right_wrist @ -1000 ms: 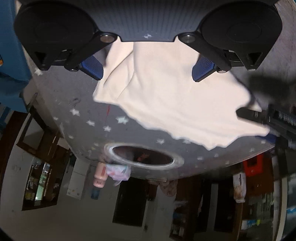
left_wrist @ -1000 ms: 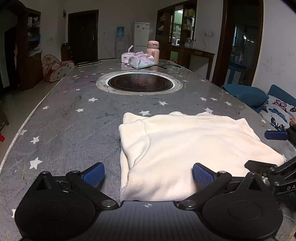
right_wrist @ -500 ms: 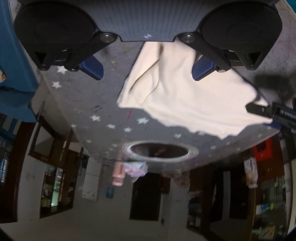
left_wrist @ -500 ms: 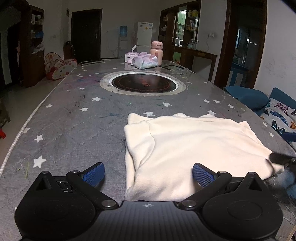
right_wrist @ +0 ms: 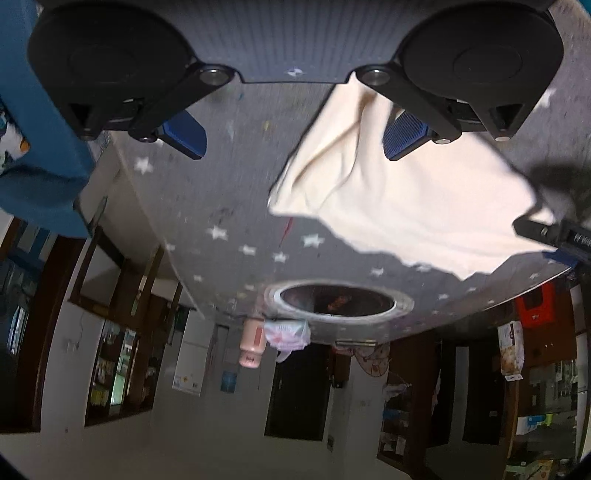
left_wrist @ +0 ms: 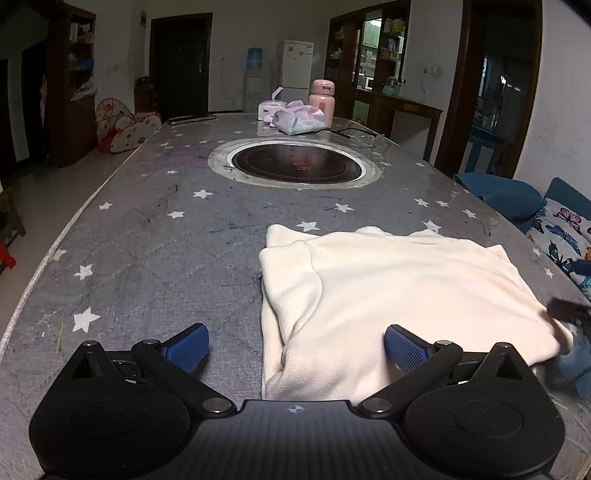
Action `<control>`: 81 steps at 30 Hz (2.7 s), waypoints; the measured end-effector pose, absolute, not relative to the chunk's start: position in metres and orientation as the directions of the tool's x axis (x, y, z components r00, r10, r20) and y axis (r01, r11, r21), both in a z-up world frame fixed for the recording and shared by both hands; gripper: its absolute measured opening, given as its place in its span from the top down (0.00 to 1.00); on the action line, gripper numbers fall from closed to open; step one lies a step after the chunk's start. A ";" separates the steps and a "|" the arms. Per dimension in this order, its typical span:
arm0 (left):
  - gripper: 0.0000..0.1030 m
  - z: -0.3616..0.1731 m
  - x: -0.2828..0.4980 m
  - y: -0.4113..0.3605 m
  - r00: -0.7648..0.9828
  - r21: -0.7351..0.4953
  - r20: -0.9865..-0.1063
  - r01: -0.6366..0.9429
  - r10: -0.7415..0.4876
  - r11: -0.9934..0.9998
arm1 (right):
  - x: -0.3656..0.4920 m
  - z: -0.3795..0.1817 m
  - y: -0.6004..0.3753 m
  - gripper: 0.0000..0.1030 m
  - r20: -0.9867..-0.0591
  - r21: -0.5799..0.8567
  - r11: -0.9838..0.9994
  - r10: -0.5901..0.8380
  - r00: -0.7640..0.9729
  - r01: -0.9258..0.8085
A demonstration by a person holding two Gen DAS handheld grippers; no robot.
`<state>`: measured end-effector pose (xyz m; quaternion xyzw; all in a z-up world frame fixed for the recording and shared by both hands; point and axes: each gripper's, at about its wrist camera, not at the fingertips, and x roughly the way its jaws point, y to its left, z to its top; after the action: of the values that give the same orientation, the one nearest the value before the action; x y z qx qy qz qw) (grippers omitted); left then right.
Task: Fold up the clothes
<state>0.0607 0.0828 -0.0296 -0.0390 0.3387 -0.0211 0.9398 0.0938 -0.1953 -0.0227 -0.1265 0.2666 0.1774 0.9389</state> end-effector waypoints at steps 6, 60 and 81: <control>0.00 -0.029 0.061 0.084 0.763 -0.080 -0.644 0.013 -0.062 0.997 | 0.125 -0.038 -0.181 0.00 -0.580 -0.166 0.900 0.240 0.778 -0.402; 0.04 -0.012 0.041 0.137 0.776 -0.164 -0.630 -0.112 -0.017 0.980 | 0.094 0.000 -0.083 0.04 -0.585 -0.086 0.637 0.590 0.556 -0.766; 0.04 -0.007 0.062 0.166 0.748 -0.500 -0.617 -0.132 -0.245 0.856 | 0.066 -0.027 0.020 0.78 -0.663 -0.282 0.396 0.578 0.476 -0.874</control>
<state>0.0616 0.1658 -0.0074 -0.2664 0.3535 -0.0315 0.8961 0.0661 0.0202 -0.0274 -0.3110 0.2383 0.4533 0.8007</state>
